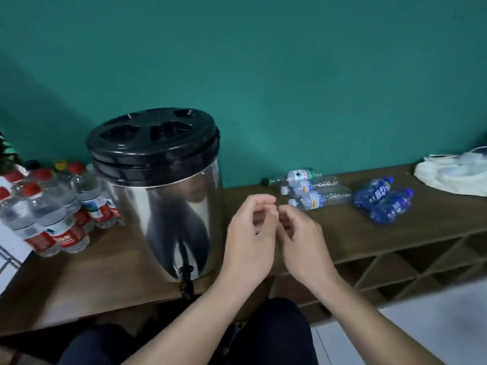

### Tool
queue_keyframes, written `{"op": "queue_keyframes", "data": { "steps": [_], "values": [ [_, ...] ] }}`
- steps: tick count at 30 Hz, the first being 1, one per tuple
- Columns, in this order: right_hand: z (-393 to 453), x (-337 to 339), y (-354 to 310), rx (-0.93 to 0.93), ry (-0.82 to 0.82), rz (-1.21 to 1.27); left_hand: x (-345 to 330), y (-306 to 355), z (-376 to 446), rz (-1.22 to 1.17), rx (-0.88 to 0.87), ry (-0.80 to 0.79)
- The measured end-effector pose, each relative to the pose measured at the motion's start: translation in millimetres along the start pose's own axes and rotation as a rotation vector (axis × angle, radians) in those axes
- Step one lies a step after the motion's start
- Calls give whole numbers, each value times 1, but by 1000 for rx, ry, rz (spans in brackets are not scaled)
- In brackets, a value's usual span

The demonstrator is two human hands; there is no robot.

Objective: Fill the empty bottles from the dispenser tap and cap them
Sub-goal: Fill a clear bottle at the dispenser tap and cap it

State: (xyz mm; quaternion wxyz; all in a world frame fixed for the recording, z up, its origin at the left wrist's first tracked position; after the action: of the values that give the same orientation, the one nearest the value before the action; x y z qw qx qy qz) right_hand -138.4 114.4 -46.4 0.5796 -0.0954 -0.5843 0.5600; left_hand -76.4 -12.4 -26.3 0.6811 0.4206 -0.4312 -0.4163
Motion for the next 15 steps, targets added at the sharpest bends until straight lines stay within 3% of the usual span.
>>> {"op": "queue_keyframes", "data": {
  "steps": [6,11,15],
  "values": [
    [28,40,125,-154,52,-196,-74,-83,78,25,194,-15],
    [77,58,183,-211,-45,-448,-112,-157,117,116,398,-52],
    [109,59,215,-211,-161,-644,-127,-184,141,81,445,-66]
  ]
}}
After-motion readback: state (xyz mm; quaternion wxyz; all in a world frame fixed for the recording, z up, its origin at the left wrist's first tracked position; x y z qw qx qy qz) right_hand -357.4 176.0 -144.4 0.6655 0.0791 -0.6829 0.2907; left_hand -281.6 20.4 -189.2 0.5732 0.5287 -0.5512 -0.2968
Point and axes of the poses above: each hand's wrist, its own z-axis towards the middle knuckle, its own x-axis out of the back of the hand, y = z × x, the point moved 7 cm from there along z, towards the middle knuckle, and after that the axes turned 13 degrees about -y, right-handed, at the moved point
